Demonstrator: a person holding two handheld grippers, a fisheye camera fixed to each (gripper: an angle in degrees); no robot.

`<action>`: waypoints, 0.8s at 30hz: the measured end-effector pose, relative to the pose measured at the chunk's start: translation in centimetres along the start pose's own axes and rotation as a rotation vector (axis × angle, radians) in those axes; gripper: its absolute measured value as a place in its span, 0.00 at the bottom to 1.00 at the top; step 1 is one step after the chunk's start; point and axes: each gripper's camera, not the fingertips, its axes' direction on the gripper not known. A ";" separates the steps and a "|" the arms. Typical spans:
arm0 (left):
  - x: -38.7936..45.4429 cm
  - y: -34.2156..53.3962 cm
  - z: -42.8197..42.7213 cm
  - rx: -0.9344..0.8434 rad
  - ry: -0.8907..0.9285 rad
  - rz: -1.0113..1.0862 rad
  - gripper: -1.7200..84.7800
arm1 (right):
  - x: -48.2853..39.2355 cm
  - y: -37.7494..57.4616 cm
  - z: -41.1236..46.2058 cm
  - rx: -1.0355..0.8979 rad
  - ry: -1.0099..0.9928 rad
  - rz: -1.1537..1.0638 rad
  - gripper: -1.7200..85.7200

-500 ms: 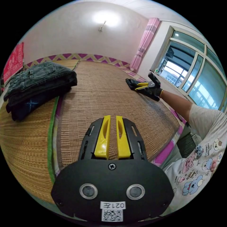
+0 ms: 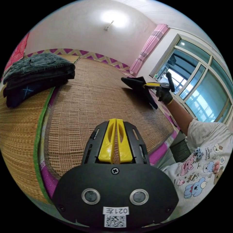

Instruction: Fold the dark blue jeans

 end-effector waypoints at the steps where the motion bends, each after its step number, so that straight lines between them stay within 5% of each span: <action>1: 0.2 0.6 0.5 -0.003 0.022 0.001 0.01 | -2.7 0.0 -1.4 0.005 -0.047 -0.044 0.08; 5: 0.9 2.5 1.8 -0.003 0.070 0.007 0.01 | -13.0 0.9 -2.0 -0.083 -0.247 -0.210 0.08; 8: 1.2 4.4 2.7 0.000 0.093 0.005 0.01 | -16.9 2.4 -2.1 -0.093 -0.215 -0.263 0.09; 15: 0.2 9.1 4.3 0.014 0.113 -0.033 0.01 | -15.9 2.2 -7.2 0.021 -0.182 -0.210 0.17; 20: 0.2 11.2 6.2 0.021 0.120 -0.041 0.01 | -13.9 -0.7 -5.6 0.022 -0.149 -0.054 0.11; 24: 0.5 12.9 7.8 0.020 0.095 -0.033 0.01 | -6.6 -1.7 -8.7 0.089 -0.368 0.144 0.09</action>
